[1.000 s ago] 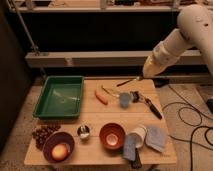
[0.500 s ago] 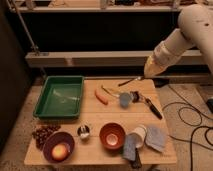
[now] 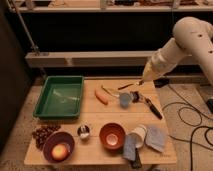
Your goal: Place fork in plastic cup
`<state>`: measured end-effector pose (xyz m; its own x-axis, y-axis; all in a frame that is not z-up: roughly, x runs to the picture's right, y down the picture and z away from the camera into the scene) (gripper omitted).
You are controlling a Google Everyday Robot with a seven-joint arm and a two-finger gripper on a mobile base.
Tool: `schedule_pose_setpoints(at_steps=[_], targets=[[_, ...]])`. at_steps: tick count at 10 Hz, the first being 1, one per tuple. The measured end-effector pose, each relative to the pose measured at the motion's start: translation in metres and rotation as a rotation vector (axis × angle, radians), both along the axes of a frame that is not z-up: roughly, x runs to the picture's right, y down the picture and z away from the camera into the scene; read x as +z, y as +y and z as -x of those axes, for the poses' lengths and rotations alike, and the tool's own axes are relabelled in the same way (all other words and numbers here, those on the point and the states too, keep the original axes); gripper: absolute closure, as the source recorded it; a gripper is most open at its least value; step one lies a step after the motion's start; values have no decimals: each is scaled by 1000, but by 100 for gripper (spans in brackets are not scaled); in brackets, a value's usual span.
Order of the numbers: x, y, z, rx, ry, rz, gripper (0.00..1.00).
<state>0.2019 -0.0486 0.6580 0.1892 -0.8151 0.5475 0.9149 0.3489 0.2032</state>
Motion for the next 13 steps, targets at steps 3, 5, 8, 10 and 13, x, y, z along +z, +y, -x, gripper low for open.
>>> schedule_pose_setpoints(at_steps=[3, 5, 8, 10, 13], targets=[[44, 24, -9, 32, 38, 39, 100], [82, 35, -19, 69, 42, 85, 100], [102, 34, -29, 105, 40, 98, 100], [100, 22, -32, 109, 48, 101, 100], [104, 17, -39, 118, 61, 115, 100]])
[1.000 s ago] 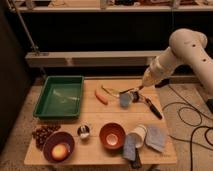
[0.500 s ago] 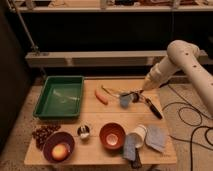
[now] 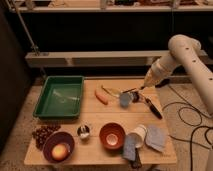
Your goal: Place fork in plastic cup
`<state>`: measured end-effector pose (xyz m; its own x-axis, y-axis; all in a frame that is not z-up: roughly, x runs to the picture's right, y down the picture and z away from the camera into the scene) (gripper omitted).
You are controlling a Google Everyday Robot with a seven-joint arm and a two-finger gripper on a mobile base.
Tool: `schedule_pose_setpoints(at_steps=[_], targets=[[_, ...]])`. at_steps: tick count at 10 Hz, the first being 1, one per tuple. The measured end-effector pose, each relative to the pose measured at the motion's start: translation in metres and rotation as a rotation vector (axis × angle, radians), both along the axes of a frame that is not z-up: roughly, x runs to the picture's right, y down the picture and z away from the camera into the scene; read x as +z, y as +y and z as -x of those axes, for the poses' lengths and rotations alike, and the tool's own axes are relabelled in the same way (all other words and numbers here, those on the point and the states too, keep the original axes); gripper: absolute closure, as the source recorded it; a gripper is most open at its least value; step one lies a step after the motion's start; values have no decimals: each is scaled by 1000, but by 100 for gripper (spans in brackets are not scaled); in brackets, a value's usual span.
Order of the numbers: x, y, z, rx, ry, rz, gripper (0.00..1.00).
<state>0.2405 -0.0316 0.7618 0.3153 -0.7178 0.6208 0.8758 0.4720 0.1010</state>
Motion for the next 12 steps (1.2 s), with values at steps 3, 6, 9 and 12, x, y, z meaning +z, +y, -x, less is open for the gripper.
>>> schedule_pose_setpoints(at_steps=[3, 6, 9, 12], targets=[[8, 3, 1, -1, 2, 19, 100], [11, 10, 3, 3, -4, 34, 100], [16, 17, 5, 3, -1, 46, 100], [19, 22, 4, 4, -4, 57, 100]])
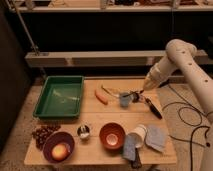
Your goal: Place fork in plastic cup
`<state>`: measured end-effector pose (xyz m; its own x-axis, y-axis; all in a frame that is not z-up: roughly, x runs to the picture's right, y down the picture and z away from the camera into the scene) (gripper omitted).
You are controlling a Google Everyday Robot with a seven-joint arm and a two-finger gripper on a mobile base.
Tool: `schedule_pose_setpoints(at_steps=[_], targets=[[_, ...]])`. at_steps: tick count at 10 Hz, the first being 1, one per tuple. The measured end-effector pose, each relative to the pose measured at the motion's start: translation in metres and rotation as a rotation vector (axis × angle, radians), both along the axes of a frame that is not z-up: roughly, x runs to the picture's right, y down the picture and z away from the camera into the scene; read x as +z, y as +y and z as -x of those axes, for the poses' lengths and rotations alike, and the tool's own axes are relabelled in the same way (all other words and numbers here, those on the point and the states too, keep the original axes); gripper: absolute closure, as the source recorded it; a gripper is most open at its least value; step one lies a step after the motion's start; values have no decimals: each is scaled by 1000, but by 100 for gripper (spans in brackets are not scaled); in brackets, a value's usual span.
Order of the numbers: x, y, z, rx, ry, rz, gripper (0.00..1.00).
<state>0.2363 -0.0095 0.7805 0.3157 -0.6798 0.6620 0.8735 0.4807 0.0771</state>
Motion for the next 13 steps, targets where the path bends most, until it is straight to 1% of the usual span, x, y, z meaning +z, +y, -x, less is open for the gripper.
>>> schedule_pose_setpoints(at_steps=[4, 11, 12, 13], targets=[[4, 2, -1, 0, 3, 7, 100], [16, 5, 2, 4, 3, 30, 100], [18, 5, 3, -1, 4, 34, 95], [20, 5, 5, -4, 5, 38, 84]])
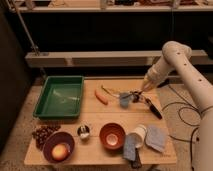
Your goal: Place fork in plastic cup
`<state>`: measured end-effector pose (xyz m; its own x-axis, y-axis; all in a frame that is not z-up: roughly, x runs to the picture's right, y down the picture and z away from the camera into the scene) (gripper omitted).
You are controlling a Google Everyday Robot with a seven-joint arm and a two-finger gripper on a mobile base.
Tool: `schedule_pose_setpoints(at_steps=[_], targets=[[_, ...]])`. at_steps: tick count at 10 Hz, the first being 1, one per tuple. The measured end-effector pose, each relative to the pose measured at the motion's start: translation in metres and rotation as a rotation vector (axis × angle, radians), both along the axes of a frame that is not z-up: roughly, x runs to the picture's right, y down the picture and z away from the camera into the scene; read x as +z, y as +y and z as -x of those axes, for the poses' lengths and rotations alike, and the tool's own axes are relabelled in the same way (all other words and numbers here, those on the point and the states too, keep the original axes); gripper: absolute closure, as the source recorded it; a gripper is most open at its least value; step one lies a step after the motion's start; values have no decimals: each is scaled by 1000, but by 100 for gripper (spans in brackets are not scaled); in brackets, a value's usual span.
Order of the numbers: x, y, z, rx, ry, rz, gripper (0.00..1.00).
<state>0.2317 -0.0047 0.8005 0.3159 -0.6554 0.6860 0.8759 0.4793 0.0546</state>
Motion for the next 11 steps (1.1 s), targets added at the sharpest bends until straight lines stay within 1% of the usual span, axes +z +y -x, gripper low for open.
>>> schedule_pose_setpoints(at_steps=[1, 2, 3, 6, 7, 9, 11], targets=[[1, 0, 0, 0, 2, 3, 77], [2, 2, -1, 2, 6, 10, 64], [3, 2, -2, 1, 8, 15, 53], [6, 4, 2, -6, 6, 25, 25], [7, 4, 2, -5, 7, 24, 20], [4, 0, 3, 2, -12, 12, 20], [3, 1, 1, 4, -13, 11, 20]])
